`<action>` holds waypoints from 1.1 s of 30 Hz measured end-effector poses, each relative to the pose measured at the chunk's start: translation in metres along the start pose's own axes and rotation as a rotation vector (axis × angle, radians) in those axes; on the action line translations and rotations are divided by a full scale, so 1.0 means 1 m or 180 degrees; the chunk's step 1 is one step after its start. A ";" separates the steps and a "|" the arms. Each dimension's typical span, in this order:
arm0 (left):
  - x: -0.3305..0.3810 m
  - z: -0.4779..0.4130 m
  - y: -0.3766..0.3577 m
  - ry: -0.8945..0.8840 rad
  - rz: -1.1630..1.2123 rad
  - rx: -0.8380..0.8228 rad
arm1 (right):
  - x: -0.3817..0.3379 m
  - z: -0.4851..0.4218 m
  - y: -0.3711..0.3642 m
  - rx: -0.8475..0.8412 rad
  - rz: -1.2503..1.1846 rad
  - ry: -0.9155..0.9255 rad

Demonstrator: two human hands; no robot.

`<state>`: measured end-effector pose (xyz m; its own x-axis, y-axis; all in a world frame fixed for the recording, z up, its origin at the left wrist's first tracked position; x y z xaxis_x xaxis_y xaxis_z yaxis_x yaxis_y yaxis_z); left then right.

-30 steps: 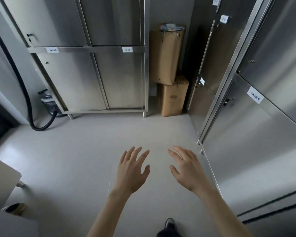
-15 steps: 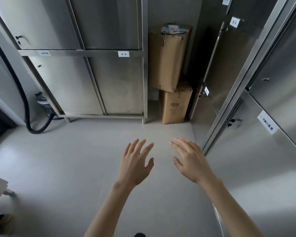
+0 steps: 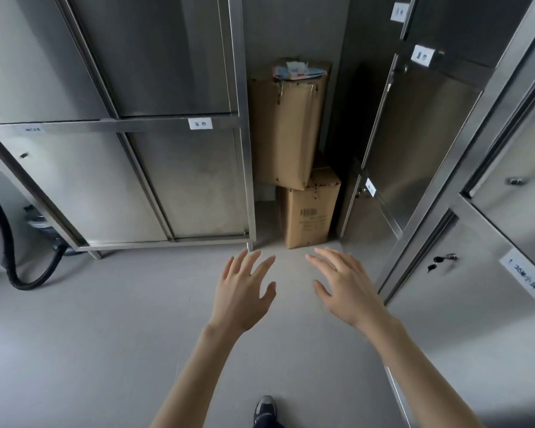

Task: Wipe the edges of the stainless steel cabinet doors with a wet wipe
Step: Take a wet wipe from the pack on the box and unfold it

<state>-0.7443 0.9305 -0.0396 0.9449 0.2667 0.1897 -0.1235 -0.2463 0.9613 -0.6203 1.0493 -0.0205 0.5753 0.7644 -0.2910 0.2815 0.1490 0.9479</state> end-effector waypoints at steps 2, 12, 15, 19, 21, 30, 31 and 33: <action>-0.019 -0.035 0.013 -0.0078 -0.0010 0.0123 | -0.004 -0.036 0.009 0.0139 -0.0068 -0.0003; -0.094 -0.148 0.023 -0.0319 -0.0032 0.0175 | -0.012 -0.168 0.006 0.0285 -0.0090 -0.0050; -0.107 -0.171 0.015 -0.0334 0.0017 0.0155 | -0.004 -0.193 -0.001 0.0241 -0.0058 -0.0090; -0.120 -0.209 0.000 -0.0368 0.0032 0.0088 | 0.010 -0.231 -0.005 0.0282 -0.0126 -0.0132; -0.125 -0.229 -0.010 -0.0375 0.0055 0.0052 | 0.018 -0.250 -0.012 0.0248 -0.0113 -0.0121; -0.147 -0.352 -0.015 -0.0260 0.0050 0.0253 | 0.074 -0.373 -0.015 0.0234 -0.0068 -0.0056; -0.149 -0.369 -0.011 -0.0254 0.0022 0.0325 | 0.079 -0.389 -0.009 0.0277 -0.0074 -0.0001; -0.150 -0.400 -0.005 -0.0228 -0.0040 0.0502 | 0.088 -0.417 0.001 0.0344 -0.0075 0.0109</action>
<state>-1.0069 1.2645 0.0066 0.9659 0.2051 0.1578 -0.0677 -0.3882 0.9191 -0.8901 1.3781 0.0086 0.5415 0.7828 -0.3068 0.3770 0.1001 0.9208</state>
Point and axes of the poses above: each hand's wrist, its own z-axis away from the middle knuckle, its own y-axis out of the back of the hand, x = y × z, the point moved 8 cm from there along -z, towards the middle knuckle, and after that the axes turned 12 degrees about -y, right-handed, at the moved point
